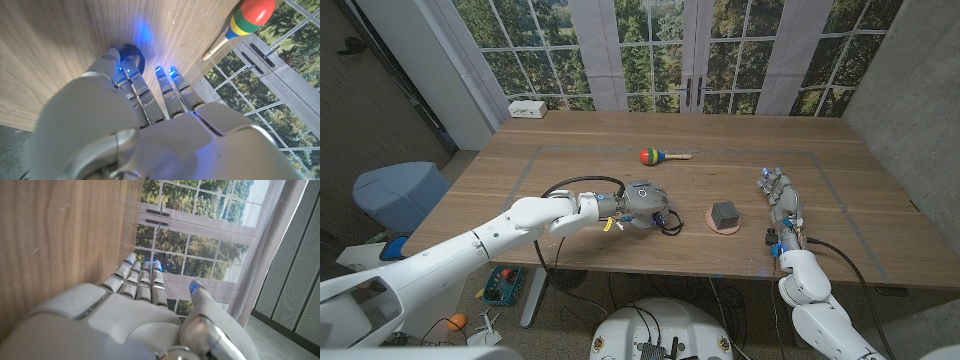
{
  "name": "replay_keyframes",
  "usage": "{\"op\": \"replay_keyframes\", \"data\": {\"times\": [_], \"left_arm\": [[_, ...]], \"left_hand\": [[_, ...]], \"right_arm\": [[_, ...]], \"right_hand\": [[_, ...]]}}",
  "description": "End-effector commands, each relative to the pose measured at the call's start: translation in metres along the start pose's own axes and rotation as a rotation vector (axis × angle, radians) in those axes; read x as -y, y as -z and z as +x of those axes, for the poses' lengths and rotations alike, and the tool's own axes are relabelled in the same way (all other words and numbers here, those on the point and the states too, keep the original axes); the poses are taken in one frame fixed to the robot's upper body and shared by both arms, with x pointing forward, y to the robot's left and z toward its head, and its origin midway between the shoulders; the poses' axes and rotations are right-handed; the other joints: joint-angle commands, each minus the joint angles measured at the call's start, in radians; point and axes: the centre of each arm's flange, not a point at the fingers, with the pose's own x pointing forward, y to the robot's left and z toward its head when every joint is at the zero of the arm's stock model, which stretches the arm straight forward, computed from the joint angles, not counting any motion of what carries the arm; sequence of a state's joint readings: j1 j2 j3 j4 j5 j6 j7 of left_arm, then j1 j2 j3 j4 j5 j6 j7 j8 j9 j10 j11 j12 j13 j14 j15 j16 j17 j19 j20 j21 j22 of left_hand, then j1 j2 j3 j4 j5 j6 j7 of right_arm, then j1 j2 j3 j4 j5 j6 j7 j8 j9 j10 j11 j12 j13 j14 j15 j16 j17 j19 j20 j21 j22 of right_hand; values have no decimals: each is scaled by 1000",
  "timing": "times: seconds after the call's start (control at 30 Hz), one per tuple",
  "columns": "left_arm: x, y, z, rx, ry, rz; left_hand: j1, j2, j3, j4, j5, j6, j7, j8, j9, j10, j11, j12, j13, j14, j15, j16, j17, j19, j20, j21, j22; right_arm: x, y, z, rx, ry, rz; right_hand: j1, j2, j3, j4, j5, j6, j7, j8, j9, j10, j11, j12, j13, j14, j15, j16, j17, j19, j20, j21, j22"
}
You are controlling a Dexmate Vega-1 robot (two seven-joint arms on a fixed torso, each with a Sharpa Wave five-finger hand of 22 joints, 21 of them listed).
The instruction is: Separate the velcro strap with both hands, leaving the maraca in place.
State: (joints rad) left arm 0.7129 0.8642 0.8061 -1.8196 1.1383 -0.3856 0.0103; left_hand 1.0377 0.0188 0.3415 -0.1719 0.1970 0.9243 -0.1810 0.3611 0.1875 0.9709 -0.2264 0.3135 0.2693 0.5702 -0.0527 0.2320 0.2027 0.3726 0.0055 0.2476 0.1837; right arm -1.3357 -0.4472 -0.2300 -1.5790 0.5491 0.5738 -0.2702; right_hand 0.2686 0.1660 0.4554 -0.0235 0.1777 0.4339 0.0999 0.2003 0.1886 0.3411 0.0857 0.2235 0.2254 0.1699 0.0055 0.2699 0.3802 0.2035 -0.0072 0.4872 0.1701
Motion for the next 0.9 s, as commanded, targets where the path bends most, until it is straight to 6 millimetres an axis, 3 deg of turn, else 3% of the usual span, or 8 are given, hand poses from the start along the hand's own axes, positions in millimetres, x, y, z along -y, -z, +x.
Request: {"op": "replay_keyframes", "data": {"times": [0.03, 0.27, 0.53, 0.9], "left_arm": [[7, -5, 5, 10, 58, -41], [8, -6, 6, 0, 56, -56], [8, -4, 6, -20, 52, -103], [1, 16, 7, -115, 37, -310]], "left_hand": [[65, 28, 14, -7, 22, 75, 12, 23, 13, 100, 2, 30, 21, 68, -183, 21, 8, 25, -7, -4, 3], [135, 37, 17, -11, 34, 150, 32, 44, 15, 185, 4, 61, 50, 141, -187, 51, 25, 46, -22, -5, 3], [156, 30, 12, -11, 37, 166, 59, 46, 16, 220, 6, 76, 65, 172, -188, 65, 34, 57, -34, -4, 4], [165, 20, 5, -8, 48, 175, 79, 56, 36, 248, 11, 94, 89, 195, -189, 76, 43, 64, -40, -4, 4]], "right_arm": [[2, -1, 0, 3, 3, -2], [2, -2, 0, 4, 5, -6], [2, -4, 0, 3, 6, -12], [0, -4, 3, 8, 3, -14]], "right_hand": [[-2, 6, 2, -6, -2, 9, -2, 0, 1, 7, 0, 2, 5, 7, 4, 5, 2, 13, 1, -4, 2], [-2, 7, 2, -6, -2, 12, -3, 0, 1, 9, -2, 2, 5, 6, 6, 5, 2, 14, 1, -9, 2], [-3, 7, 2, -7, -2, 12, -2, 0, 1, 8, 0, 1, 5, 6, 6, 5, 2, 15, 1, -12, 2], [-4, 6, 2, -7, -3, 16, -1, 1, 2, 7, 0, 1, 5, 7, 6, 5, 2, 16, 3, -16, 2]]}}
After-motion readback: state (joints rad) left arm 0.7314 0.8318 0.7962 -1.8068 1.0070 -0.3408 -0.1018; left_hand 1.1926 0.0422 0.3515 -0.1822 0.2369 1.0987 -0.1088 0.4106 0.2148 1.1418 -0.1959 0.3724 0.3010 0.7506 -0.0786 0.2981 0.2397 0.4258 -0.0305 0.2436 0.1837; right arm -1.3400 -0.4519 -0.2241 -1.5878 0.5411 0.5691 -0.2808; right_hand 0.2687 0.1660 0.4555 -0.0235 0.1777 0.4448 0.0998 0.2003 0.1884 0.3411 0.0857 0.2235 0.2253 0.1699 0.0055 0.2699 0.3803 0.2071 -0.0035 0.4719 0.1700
